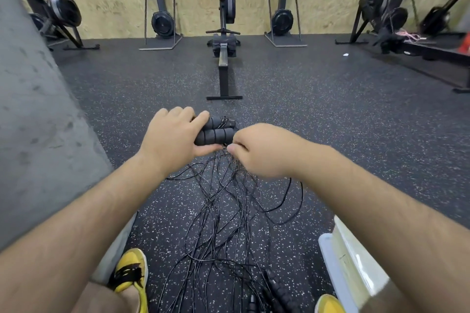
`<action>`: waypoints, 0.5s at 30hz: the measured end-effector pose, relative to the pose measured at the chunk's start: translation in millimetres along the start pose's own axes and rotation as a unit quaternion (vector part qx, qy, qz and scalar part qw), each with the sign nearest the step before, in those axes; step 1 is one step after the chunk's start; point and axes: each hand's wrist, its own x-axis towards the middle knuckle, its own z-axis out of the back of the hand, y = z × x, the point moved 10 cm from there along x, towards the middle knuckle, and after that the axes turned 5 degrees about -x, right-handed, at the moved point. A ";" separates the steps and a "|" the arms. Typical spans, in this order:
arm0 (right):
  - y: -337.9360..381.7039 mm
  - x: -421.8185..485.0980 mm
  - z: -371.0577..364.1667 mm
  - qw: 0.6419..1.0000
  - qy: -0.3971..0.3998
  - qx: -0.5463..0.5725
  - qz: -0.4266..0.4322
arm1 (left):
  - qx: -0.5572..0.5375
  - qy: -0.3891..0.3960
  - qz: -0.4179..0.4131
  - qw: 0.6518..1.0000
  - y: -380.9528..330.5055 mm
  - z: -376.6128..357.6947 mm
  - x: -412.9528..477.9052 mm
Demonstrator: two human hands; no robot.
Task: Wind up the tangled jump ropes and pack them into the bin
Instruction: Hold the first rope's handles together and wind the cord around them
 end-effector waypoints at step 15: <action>-47.8 13.0 25.5 0.990 -0.137 0.011 0.026 | -0.063 -0.012 -0.066 0.996 -38.1 3.4 -7.9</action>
